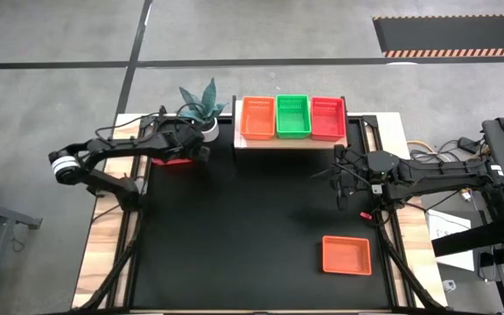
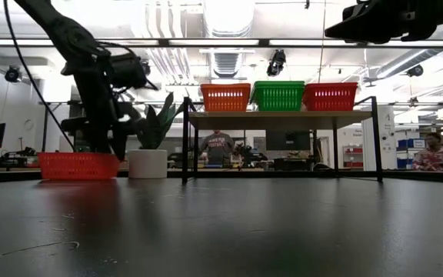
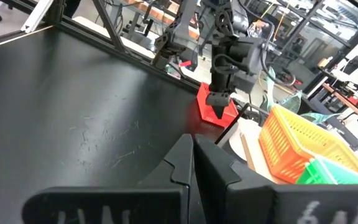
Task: Stack baskets on shelf by color
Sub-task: Stack the red bin on top of the red bins on the shelf
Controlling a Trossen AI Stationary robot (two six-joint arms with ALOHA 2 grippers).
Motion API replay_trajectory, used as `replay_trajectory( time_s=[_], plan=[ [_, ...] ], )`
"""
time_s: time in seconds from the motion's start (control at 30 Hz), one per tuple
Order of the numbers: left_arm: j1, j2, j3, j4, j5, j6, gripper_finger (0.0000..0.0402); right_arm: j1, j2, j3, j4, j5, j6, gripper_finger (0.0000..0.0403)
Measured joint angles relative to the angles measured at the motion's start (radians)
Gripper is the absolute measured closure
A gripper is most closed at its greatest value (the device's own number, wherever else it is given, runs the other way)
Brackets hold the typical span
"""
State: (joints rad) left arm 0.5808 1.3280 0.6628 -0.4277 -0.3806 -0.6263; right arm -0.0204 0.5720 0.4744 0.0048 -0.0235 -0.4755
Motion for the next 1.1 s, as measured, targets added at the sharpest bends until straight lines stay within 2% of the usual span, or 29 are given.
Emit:
replay_trajectory(
  time_s=[0.2, 0.47, 0.6, 0.77, 0.97, 1.1],
  plan=[
    [0.000, 0.038, 0.000, -0.003, 0.040, -0.021, 0.0283, 0.000, 0.000, 0.000, 0.000, 0.000, 0.001, 0.0394],
    [-0.019, 0.032, -0.002, -0.029, 0.089, -0.028, 0.0392, 0.000, 0.000, 0.000, 0.000, 0.000, 0.000, 0.0394],
    [-0.066, 0.005, 0.000, -0.101, 0.094, -0.052, 0.0394, 0.000, 0.000, 0.000, -0.001, 0.000, 0.003, 0.0394],
    [-0.198, -0.040, 0.003, -0.174, 0.139, -0.100, 0.0400, 0.000, 0.000, 0.000, -0.010, 0.000, 0.003, 0.0394],
    [-0.452, -0.067, 0.012, -0.150, 0.176, -0.097, 0.0401, 0.000, 0.000, 0.000, -0.010, 0.000, 0.005, 0.0394],
    [-0.623, -0.052, 0.018, -0.076, 0.181, -0.097, 0.0401, 0.000, 0.000, 0.000, -0.010, 0.000, 0.011, 0.0394]
  ],
)
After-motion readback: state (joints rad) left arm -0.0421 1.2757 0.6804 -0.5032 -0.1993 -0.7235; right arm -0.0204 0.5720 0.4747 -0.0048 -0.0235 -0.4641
